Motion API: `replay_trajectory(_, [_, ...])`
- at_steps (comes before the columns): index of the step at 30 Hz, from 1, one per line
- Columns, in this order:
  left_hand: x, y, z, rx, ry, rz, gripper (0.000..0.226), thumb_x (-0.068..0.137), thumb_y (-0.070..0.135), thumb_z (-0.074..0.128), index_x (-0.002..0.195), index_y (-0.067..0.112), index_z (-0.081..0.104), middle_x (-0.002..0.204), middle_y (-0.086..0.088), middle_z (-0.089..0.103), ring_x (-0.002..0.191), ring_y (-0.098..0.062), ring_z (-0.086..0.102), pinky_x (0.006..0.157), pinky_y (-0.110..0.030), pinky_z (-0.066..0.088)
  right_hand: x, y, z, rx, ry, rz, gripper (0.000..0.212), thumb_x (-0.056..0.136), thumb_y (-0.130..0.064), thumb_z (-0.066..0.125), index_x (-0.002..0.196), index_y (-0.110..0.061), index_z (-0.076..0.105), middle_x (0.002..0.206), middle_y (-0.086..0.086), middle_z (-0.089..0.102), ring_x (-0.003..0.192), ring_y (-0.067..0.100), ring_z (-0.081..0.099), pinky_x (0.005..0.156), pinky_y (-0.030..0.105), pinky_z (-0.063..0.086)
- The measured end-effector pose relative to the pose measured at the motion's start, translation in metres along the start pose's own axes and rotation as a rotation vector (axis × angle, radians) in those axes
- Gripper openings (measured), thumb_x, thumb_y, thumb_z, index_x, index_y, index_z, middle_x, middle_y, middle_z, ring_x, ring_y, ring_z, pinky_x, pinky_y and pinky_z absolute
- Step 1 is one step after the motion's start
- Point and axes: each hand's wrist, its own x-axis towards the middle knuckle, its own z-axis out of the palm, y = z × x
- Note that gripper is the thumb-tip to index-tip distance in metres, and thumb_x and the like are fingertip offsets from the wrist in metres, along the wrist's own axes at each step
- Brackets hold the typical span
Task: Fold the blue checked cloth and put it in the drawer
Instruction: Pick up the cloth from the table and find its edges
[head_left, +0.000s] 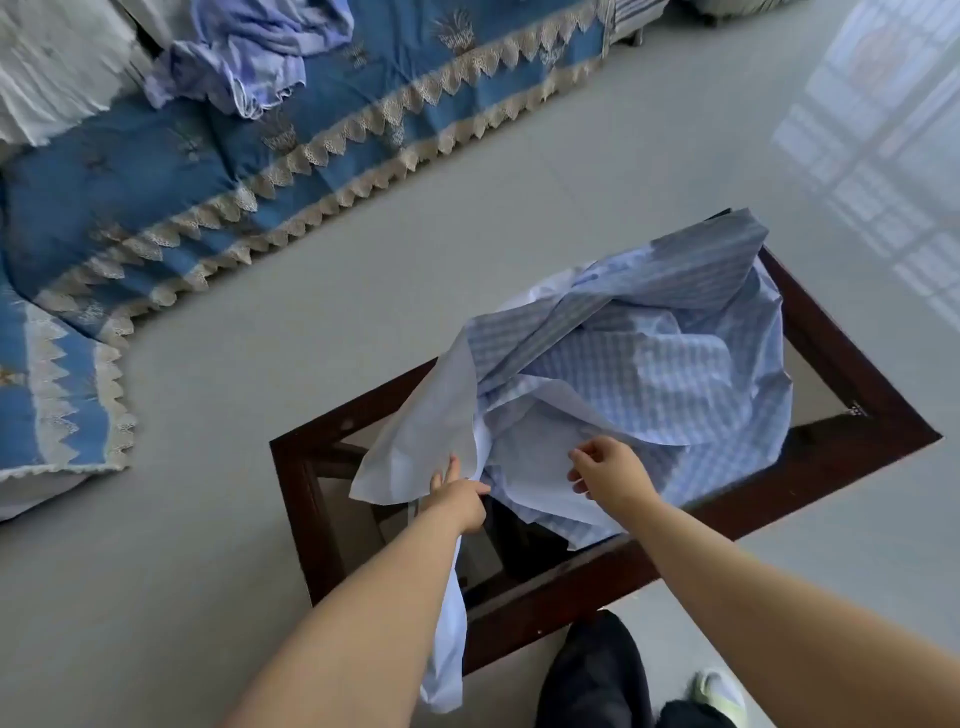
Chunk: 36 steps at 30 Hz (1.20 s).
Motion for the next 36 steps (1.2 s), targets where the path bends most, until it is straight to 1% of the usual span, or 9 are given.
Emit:
replay_trajectory(6, [0.022,-0.010,-0.001,0.089,-0.078,-0.050,0.064,0.090,0.017,0.037,0.151,0.015,0.018,0.161,-0.004,0.002,0.146,-0.029,0.012,0.117,-0.044,0.020,0.010,0.011,0.009,0.019,0.006,0.051,0.011,0.095,-0.021,0.052,0.088,-0.014,0.058,0.074,0.003,0.068,0.063,0.018,0.063,0.066,0.035,0.053])
replay_trajectory(9, [0.022,-0.011,-0.006,-0.176,-0.006,-0.076,0.058,0.093,0.019,0.044,0.147,0.007,0.028,0.155,-0.009,0.027,0.140,-0.030,0.030,0.113,-0.038,0.028,0.011,0.015,0.003,0.014,0.012,0.067,0.011,0.095,-0.022,0.052,0.085,-0.018,0.058,0.075,0.002,0.069,0.063,0.017,0.064,0.070,0.040,0.055])
replay_trajectory(13, [0.010,-0.010,-0.017,-0.670,0.371,-0.145,0.027,0.093,0.014,0.053,0.118,0.010,0.063,0.124,-0.013,0.062,0.111,-0.031,0.058,0.095,-0.037,0.048,0.007,0.022,-0.008,0.018,0.036,0.074,0.011,0.095,-0.020,0.051,0.090,-0.014,0.059,0.074,0.002,0.068,0.062,0.016,0.063,0.068,0.036,0.053])
replay_trajectory(19, [-0.042,0.032,-0.034,-1.061,0.476,0.057,0.018,0.094,0.005,0.045,0.093,0.021,0.054,0.113,-0.012,0.058,0.096,-0.029,0.057,0.077,-0.040,0.058,-0.012,0.026,-0.022,0.003,-0.017,0.037,0.014,0.096,-0.018,0.048,0.102,-0.012,0.058,0.082,0.001,0.066,0.068,0.016,0.061,0.063,0.028,0.049])
replay_trajectory(24, [-0.115,0.098,-0.031,-1.239,0.322,0.208,0.028,0.097,0.004,0.043,0.085,0.021,0.061,0.110,-0.006,0.056,0.109,-0.028,0.056,0.082,-0.040,0.058,-0.055,0.030,-0.037,-0.159,-0.269,-0.122,0.057,0.090,-0.024,0.060,0.141,-0.021,0.036,0.138,-0.002,0.048,0.108,0.015,0.055,0.080,0.022,0.045])
replay_trajectory(27, [-0.166,0.137,-0.025,-1.347,0.244,0.312,0.024,0.100,0.009,0.044,0.092,0.020,0.064,0.109,-0.011,0.057,0.102,-0.024,0.058,0.074,-0.034,0.057,-0.090,0.035,-0.054,-0.051,-0.295,-0.169,0.090,0.083,-0.039,0.070,0.150,-0.021,0.014,0.151,-0.004,0.029,0.131,0.018,0.042,0.098,0.024,0.040])
replay_trajectory(31, [-0.243,0.190,-0.005,-1.514,0.179,0.448,0.024,0.097,0.002,0.045,0.096,0.014,0.066,0.080,-0.007,0.054,0.073,-0.018,0.059,0.063,-0.027,0.057,-0.144,0.040,-0.097,0.195,-0.224,-0.289,0.065,0.088,-0.047,0.060,0.142,-0.028,0.030,0.139,-0.011,0.040,0.128,0.012,0.042,0.097,0.025,0.040])
replay_trajectory(34, [-0.295,0.226,0.016,-1.516,0.160,0.571,0.030,0.094,-0.002,0.043,0.098,0.013,0.068,0.088,-0.010,0.060,0.081,-0.018,0.060,0.075,-0.030,0.057,-0.179,0.056,-0.137,0.213,-0.188,-0.420,0.032,0.097,-0.039,0.046,0.128,-0.029,0.043,0.123,-0.006,0.058,0.106,0.006,0.054,0.081,0.019,0.044])
replay_trajectory(36, [-0.327,0.245,0.027,-1.490,0.152,0.665,0.032,0.093,-0.004,0.041,0.100,0.013,0.068,0.088,-0.008,0.058,0.083,-0.016,0.055,0.078,-0.029,0.052,-0.204,0.066,-0.167,0.165,-0.076,-0.405,0.025,0.101,-0.034,0.036,0.113,-0.020,0.054,0.103,-0.005,0.062,0.100,0.013,0.059,0.083,0.027,0.048])
